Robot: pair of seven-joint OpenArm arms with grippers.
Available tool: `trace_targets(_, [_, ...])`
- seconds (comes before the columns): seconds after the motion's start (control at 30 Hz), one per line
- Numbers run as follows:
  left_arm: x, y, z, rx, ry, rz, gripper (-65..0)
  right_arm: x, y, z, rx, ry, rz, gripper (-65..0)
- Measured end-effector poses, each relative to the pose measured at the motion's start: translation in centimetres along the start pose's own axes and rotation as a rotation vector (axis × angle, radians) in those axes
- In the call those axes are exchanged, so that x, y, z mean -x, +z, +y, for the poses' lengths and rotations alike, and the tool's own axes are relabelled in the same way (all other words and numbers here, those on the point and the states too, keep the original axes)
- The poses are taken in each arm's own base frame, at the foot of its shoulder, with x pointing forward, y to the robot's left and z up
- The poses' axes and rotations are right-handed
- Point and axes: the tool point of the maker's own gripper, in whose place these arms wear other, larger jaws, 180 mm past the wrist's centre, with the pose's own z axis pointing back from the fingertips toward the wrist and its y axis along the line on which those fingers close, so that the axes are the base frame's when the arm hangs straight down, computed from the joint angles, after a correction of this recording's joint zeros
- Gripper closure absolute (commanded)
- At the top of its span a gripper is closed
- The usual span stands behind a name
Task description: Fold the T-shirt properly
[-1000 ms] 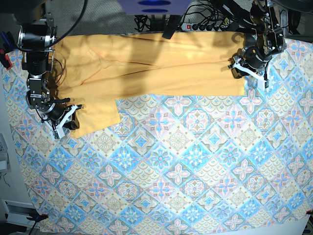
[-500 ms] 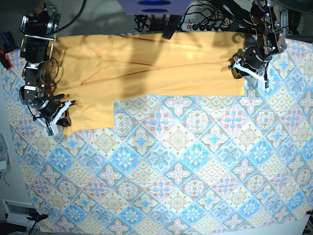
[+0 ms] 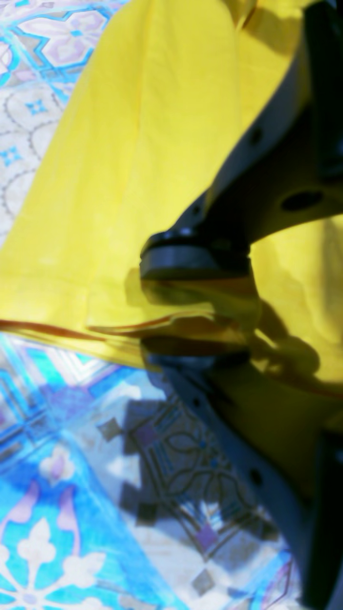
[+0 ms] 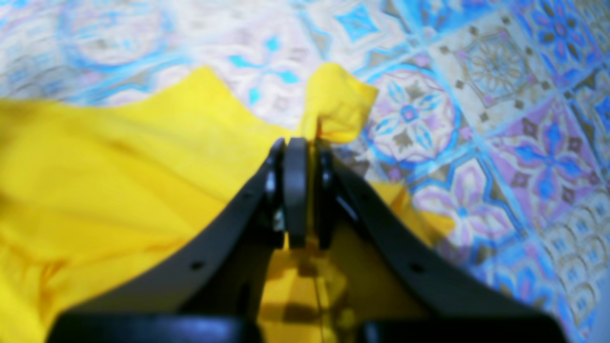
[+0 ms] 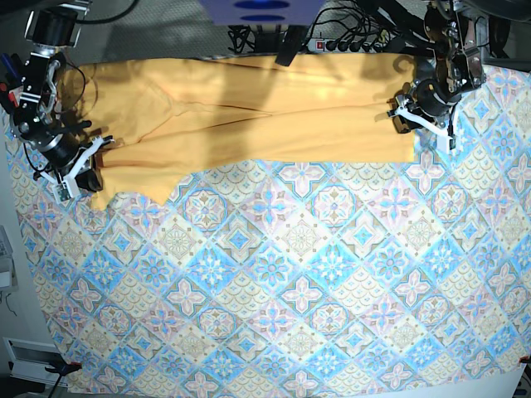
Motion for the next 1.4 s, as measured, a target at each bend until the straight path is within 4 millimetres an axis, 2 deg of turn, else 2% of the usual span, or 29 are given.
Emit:
trace_targets(0.1, [0.0, 0.0, 0.0, 0.0, 0.0, 0.0, -20.5, 1.0, 2.0, -0.5, 0.033, 0.013, 0.028, -0.6])
trace_targets(0.3, [0.0, 0.0, 0.0, 0.0, -0.001, 0.0, -20.5, 2.2, 4.7, 1.1, 0.008, 0.015, 0.04, -0.6])
trace_targets(0.4, [0.0, 0.0, 0.1, -0.001, -0.001, 0.0, -20.5, 3.5, 5.8, 1.7, 0.0, 0.028, 0.08, -0.6])
trace_targets(0.53, [0.0, 0.0, 0.0, 0.0, 0.0, 0.0, -20.5, 4.3, 6.8, 2.7, -0.017, 0.044, 0.103, -0.6])
trace_targets(0.7, [0.0, 0.0, 0.0, 0.0, 0.0, 0.0, -20.5, 5.1, 6.2, 2.1, -0.012, 0.009, 0.112, -0.6])
trace_targets(0.8, [0.0, 0.0, 0.0, 0.0, 0.0, 0.0, -20.5, 6.1, 4.8, 1.5, -0.006, -0.04, 0.129, -0.6])
trace_targets(0.93, [0.0, 0.0, 0.0, 0.0, 0.0, 0.0, -20.5, 7.6, 2.9, 2.3, -0.044, -0.085, 0.165, -0.6])
trace_targets(1.03, [-0.2, 0.1, 0.4, -0.007, 0.004, -0.005, -20.5, 9.7, 2.9, 2.1, -0.034, -0.06, 0.233, -0.7])
trace_targets(1.13, [-0.8, 0.5, 1.6, -0.041, 0.022, -0.022, -21.1, 11.5, 3.5, 1.6, -0.01, 0.009, 0.314, -0.7])
trace_targets(1.3, [-0.8, 0.5, 1.6, -0.039, 0.023, -0.023, -21.2, 10.4, 3.8, 0.7, 0.069, -0.065, 0.227, -0.9])
trace_targets(1.4, [-0.8, 0.5, 1.6, -0.039, 0.023, -0.024, -21.3, 8.9, 4.7, -0.4, 0.129, -0.061, 0.18, -5.0])
